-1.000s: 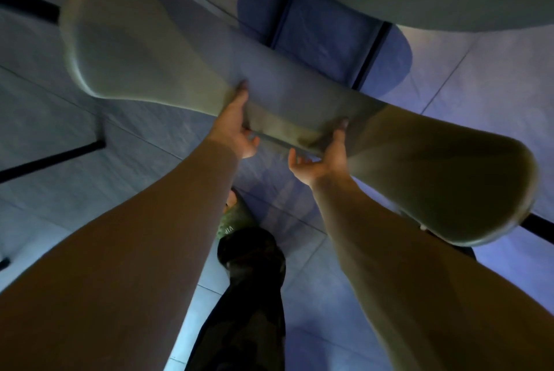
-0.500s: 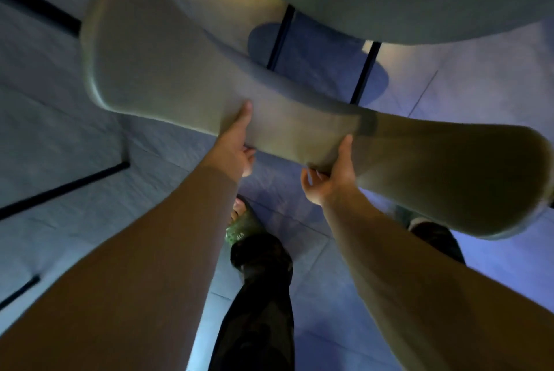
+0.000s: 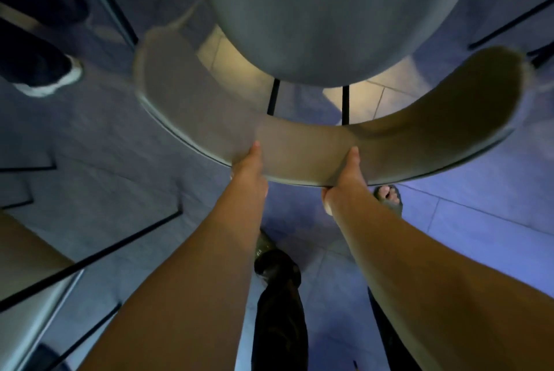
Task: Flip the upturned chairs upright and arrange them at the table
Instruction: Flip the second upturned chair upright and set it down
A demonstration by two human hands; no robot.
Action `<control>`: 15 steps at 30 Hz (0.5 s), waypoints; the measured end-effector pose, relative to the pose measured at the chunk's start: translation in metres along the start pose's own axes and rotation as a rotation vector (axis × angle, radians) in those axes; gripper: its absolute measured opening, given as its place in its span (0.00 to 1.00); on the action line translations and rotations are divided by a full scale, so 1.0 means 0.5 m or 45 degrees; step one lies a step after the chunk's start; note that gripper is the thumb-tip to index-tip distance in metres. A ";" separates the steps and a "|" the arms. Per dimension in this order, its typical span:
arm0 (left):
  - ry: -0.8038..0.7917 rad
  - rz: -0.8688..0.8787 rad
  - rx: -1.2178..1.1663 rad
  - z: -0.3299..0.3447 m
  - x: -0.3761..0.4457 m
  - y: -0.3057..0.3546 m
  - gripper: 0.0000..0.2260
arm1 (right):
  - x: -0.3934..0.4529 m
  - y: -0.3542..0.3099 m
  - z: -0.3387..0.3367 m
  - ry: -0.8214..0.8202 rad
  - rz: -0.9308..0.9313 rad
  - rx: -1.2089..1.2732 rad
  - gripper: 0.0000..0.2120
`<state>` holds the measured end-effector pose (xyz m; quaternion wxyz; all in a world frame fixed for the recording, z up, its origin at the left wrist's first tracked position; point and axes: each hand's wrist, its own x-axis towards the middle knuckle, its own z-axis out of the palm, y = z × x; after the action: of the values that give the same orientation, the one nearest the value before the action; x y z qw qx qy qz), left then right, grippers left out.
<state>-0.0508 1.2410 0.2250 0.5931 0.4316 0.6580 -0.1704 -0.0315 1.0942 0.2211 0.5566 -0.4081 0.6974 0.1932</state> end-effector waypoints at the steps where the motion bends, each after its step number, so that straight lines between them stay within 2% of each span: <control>1: -0.002 0.020 -0.012 0.002 -0.019 0.016 0.27 | -0.012 -0.016 0.001 0.001 -0.023 -0.012 0.44; 3: 0.002 0.056 -0.085 0.012 -0.053 0.052 0.34 | -0.031 -0.052 0.008 -0.029 -0.046 -0.040 0.47; 4: 0.048 0.076 -0.127 0.018 -0.054 0.062 0.39 | -0.048 -0.074 0.011 -0.071 -0.043 -0.025 0.46; 5: 0.086 0.132 -0.192 0.026 -0.055 0.076 0.40 | -0.076 -0.097 0.015 -0.113 -0.037 -0.022 0.43; 8: 0.258 0.323 -0.204 0.052 -0.108 0.126 0.28 | -0.153 -0.172 0.029 -0.187 -0.096 -0.005 0.36; 10: 0.384 0.425 -0.092 0.067 -0.160 0.171 0.27 | -0.185 -0.214 0.042 -0.263 -0.209 -0.049 0.33; 12: 0.399 0.513 -0.076 0.086 -0.183 0.214 0.26 | -0.210 -0.252 0.053 -0.283 -0.304 -0.115 0.22; 15: 0.414 0.607 -0.064 0.108 -0.226 0.279 0.25 | -0.270 -0.312 0.075 -0.269 -0.367 -0.213 0.22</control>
<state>0.0820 1.2394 0.3570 0.5136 0.5809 0.6285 0.0615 0.1208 1.0767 0.3645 0.6128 -0.5259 0.5509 0.2107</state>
